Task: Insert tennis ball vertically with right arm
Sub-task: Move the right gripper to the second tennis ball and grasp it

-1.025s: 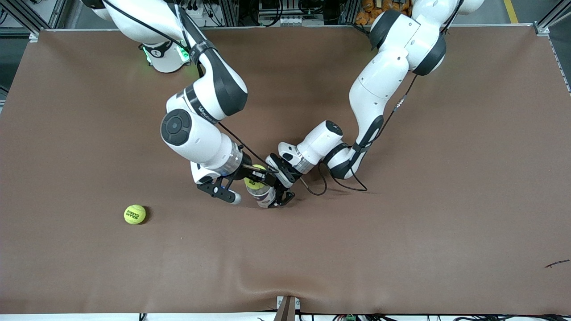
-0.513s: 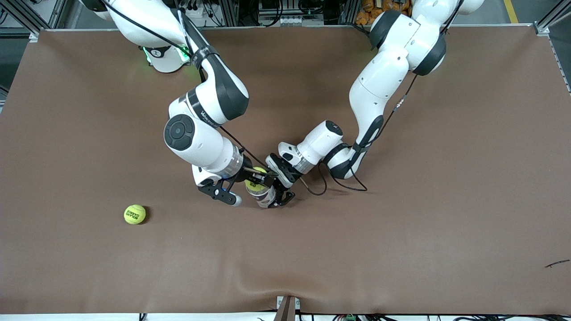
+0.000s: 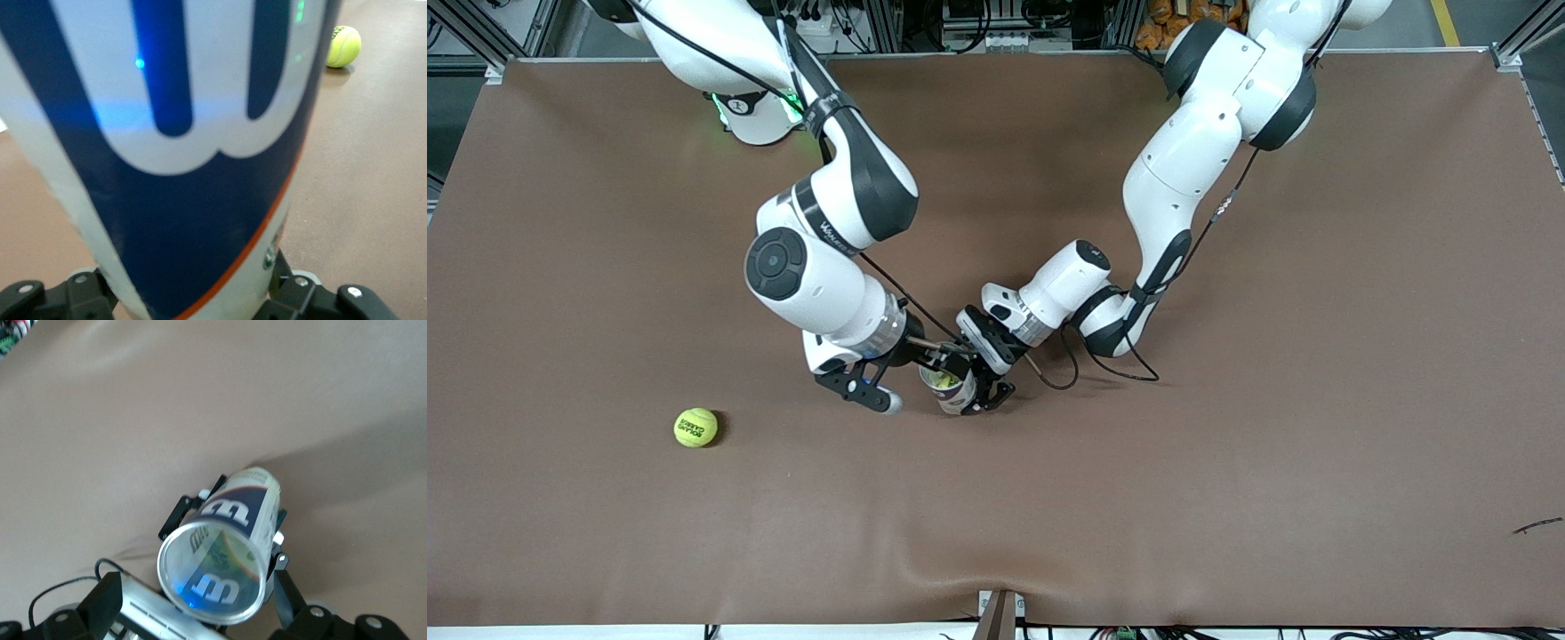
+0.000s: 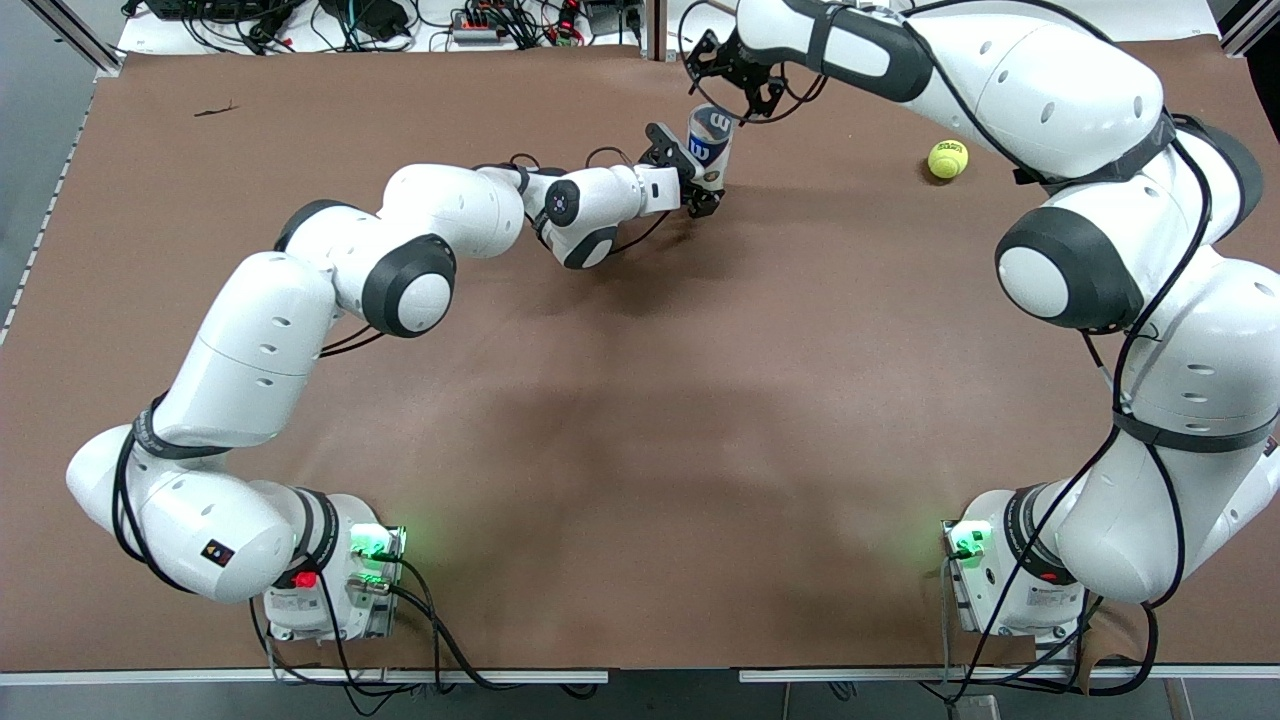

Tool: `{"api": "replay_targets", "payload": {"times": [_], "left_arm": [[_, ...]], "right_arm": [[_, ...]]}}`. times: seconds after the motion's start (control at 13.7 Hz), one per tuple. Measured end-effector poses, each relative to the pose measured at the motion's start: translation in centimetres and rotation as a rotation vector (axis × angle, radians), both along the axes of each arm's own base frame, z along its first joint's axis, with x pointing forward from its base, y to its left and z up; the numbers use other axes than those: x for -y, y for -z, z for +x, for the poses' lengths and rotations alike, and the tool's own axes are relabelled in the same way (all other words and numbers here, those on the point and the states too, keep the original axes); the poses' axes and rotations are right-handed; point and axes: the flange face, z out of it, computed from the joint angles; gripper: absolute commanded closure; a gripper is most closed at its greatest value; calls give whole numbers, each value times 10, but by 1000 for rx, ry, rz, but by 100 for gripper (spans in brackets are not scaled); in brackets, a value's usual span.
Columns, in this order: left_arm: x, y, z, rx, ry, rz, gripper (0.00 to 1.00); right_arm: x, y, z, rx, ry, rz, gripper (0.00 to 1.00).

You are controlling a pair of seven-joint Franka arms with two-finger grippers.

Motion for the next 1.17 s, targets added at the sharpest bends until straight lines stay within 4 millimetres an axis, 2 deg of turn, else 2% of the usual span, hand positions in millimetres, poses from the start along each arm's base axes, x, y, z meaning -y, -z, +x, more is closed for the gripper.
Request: {"api": "replay_targets", "payload": {"times": [0.15,0.44,0.59,0.66,0.88,1.03,1.17], "left_arm": [[0,0,0,0,0,0,16],[0,0,0,0,0,0,16],[0,0,0,0,0,0,16],[0,0,0,0,0,0,16],[0,0,0,0,-1,0,16],[0,0,0,0,-1,0,16],[0,0,0,0,-1,0,16]], "right_arm": [[42,-6,15,-43,13,-32,0],[185,-16,49,-70,-151,-109,0],[241,-7,60,-43,-278,-130,0],[262,3,63,-37,-349,-154,0],[317,51,71,-53,-536,-212,0],[344,78,78,-23,-659,-221,0],[367,97,83,25,-796,-237,0]]}}
